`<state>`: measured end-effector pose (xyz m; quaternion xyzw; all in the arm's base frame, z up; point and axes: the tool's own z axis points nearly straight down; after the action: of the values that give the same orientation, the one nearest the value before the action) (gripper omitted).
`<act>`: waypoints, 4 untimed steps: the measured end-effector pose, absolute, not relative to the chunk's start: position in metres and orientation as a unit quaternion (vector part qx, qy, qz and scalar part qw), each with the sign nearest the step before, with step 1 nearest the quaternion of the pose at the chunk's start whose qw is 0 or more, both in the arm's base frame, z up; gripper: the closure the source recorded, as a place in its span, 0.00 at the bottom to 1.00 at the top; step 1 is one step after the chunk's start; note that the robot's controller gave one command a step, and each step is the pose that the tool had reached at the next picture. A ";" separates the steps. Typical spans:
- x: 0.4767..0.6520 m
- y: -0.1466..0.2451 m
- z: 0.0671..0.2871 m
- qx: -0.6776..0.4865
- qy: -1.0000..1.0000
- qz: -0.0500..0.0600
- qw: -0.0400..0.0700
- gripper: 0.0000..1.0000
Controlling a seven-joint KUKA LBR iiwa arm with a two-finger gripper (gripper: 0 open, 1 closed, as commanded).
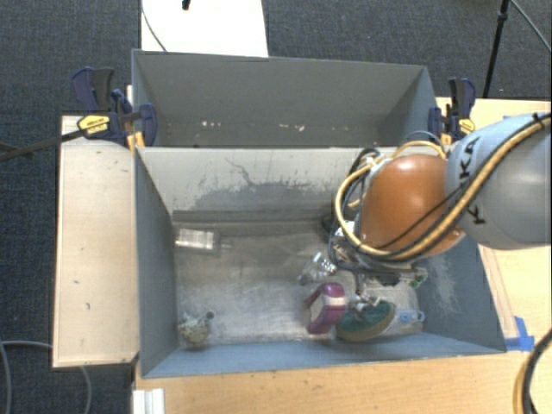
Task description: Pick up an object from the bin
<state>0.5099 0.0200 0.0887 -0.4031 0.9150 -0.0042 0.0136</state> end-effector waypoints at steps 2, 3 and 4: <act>0.505 0.020 0.082 -0.406 0.914 -0.002 0.008 0.00; 0.491 0.043 0.072 -0.544 0.839 -0.001 0.004 0.00; 0.492 0.044 0.075 -0.544 0.839 -0.001 0.006 1.00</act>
Offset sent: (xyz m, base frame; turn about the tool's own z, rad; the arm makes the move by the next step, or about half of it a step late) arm 0.0000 0.0000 0.0000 0.0000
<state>0.4917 0.0444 0.0754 -0.5441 0.8390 -0.0010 0.0062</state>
